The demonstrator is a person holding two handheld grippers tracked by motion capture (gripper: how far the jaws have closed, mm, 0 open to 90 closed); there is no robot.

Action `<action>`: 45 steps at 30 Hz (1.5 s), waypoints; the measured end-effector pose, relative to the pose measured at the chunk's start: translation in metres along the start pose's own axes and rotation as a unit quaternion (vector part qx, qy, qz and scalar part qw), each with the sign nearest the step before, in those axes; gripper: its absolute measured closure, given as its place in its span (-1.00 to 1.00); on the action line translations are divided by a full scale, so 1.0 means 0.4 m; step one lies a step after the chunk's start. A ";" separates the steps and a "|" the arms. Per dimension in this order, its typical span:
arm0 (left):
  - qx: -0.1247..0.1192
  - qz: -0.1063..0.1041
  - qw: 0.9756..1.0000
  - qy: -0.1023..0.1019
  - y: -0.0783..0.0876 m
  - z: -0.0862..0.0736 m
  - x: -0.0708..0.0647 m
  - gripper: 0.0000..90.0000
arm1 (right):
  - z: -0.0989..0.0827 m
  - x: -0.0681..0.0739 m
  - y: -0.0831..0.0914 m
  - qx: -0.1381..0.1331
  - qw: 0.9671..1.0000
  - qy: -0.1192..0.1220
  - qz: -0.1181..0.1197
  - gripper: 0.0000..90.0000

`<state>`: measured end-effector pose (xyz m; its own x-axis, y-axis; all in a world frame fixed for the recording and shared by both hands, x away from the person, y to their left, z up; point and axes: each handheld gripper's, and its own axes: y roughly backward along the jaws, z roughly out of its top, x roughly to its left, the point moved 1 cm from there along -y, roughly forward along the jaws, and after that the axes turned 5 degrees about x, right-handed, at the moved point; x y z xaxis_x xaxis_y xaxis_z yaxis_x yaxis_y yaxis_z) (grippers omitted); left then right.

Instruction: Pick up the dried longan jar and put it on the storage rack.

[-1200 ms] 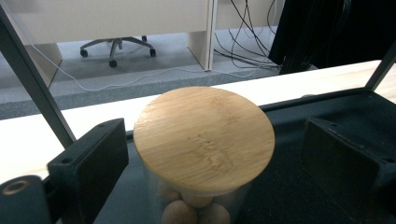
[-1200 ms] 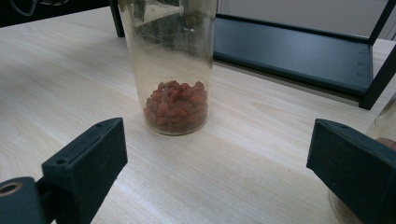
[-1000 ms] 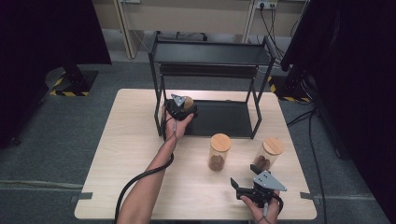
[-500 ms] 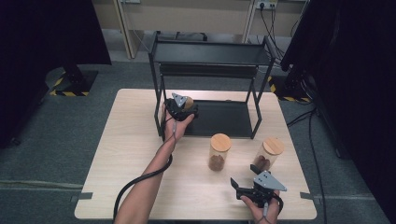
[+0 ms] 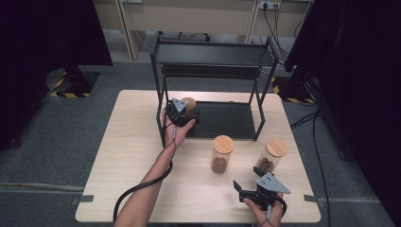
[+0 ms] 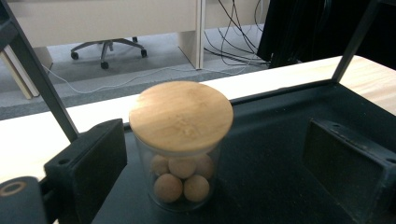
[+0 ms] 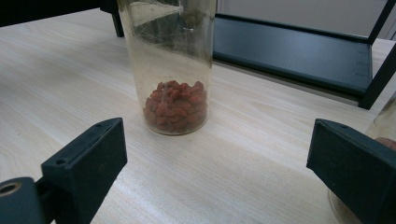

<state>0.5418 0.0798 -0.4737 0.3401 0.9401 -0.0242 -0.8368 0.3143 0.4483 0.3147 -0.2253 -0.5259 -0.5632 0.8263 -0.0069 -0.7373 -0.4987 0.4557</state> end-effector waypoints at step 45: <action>-0.027 -0.045 0.999 0.001 0.100 -0.049 -0.045 -0.86 | 0.000 0.000 0.001 -0.002 1.000 0.000 -0.003 -0.89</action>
<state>0.4937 0.0780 -0.4727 0.4137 0.9081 -0.0643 -0.8246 0.4037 0.3963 0.3144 -0.2254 -0.5259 -0.5588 0.8293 -0.0091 -0.7423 -0.4952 0.4514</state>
